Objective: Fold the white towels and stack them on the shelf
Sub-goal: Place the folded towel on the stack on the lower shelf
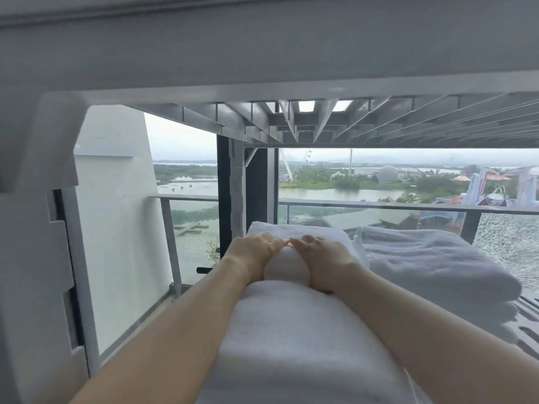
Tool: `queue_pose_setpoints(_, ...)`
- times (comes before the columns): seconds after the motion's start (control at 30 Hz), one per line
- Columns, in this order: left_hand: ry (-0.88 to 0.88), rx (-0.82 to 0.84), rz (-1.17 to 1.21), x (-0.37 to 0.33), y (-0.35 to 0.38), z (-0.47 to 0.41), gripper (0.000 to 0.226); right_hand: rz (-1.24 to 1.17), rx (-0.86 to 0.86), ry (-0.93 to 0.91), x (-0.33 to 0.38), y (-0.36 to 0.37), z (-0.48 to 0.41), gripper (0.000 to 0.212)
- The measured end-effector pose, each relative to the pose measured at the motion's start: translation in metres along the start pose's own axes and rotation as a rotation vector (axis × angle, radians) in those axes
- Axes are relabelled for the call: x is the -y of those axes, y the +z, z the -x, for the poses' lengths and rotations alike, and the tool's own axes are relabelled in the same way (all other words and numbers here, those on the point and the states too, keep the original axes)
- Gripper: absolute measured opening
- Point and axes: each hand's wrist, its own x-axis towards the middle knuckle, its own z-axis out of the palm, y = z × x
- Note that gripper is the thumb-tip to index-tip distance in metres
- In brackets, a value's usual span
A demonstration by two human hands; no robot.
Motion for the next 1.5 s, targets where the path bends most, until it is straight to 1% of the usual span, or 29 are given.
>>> queue_pose_setpoints(0.07,-0.017,0.021,-0.011,0.0,-0.001,0.0,0.086,0.022,-0.008,0.031,0.003,0.001,-0.001,0.084)
queue_pose_setpoints(0.1,-0.017,0.027,-0.019,-0.001,-0.002,-0.001,0.085,0.04,-0.021,0.042,0.005,0.001,-0.002,0.078)
queue_pose_setpoints(0.17,-0.008,0.007,-0.054,-0.002,-0.004,-0.003,0.079,0.065,-0.081,0.063,0.006,0.003,-0.001,0.064)
queue_pose_setpoints(0.23,-0.016,-0.027,-0.068,-0.003,-0.006,-0.004,0.073,0.056,-0.134,0.078,0.004,0.005,0.0,0.057)
queue_pose_setpoints(0.3,-0.033,-0.032,-0.055,-0.003,-0.003,-0.004,0.072,0.007,-0.133,0.065,-0.001,0.009,0.001,0.057)
queue_pose_setpoints(0.4,-0.047,0.016,-0.018,-0.003,0.002,-0.005,0.072,-0.076,-0.058,-0.001,-0.004,0.011,-0.002,0.06)
queue_pose_setpoints(0.47,-0.038,0.048,0.007,0.0,0.005,-0.006,0.074,-0.11,-0.036,-0.044,-0.005,0.009,-0.004,0.062)
queue_pose_setpoints(0.53,-0.005,0.045,0.032,0.004,0.006,-0.007,0.075,-0.16,-0.032,-0.069,-0.009,0.008,-0.003,0.066)
queue_pose_setpoints(0.63,0.079,-0.002,0.079,0.007,0.008,-0.009,0.076,-0.155,0.012,-0.027,-0.022,0.005,-0.003,0.073)
queue_pose_setpoints(0.7,0.128,0.018,0.08,0.007,0.009,-0.011,0.08,-0.132,0.074,0.013,-0.032,0.006,-0.006,0.076)
queue_pose_setpoints(0.77,0.12,0.053,0.092,0.006,0.01,-0.014,0.082,-0.161,0.117,0.018,-0.036,0.011,-0.01,0.08)
queue_pose_setpoints(0.9,0.063,0.065,0.131,0.006,0.012,-0.018,0.08,-0.178,0.083,0.005,-0.034,0.019,-0.018,0.077)
queue_pose_setpoints(0.97,0.064,0.057,0.131,0.006,0.013,-0.017,0.08,-0.194,0.058,-0.017,-0.035,0.019,-0.019,0.079)
queue_pose_setpoints(1.07,0.081,0.063,0.121,0.007,0.008,-0.016,0.08,-0.342,-0.003,-0.027,-0.043,0.012,-0.011,0.085)
queue_pose_setpoints(1.13,0.091,0.081,0.144,0.007,-0.001,-0.017,0.079,-0.471,-0.067,0.016,-0.055,0.003,-0.001,0.081)
queue_pose_setpoints(1.2,0.115,0.09,0.172,0.002,-0.011,-0.019,0.077,-0.469,-0.113,0.078,-0.072,-0.003,0.006,0.07)
queue_pose_setpoints(1.27,0.152,0.073,0.175,-0.009,-0.018,-0.021,0.075,-0.358,-0.09,0.144,-0.089,-0.005,0.01,0.064)
queue_pose_setpoints(1.33,0.169,0.081,0.167,-0.022,-0.021,-0.024,0.075,-0.305,-0.019,0.195,-0.099,-0.003,0.012,0.062)
queue_pose_setpoints(1.43,0.165,0.109,0.128,-0.035,-0.018,-0.03,0.077,-0.324,-0.001,0.22,-0.103,0.005,0.014,0.061)
queue_pose_setpoints(1.5,0.145,0.105,0.119,-0.037,-0.016,-0.034,0.078,-0.36,-0.013,0.213,-0.102,0.009,0.012,0.055)
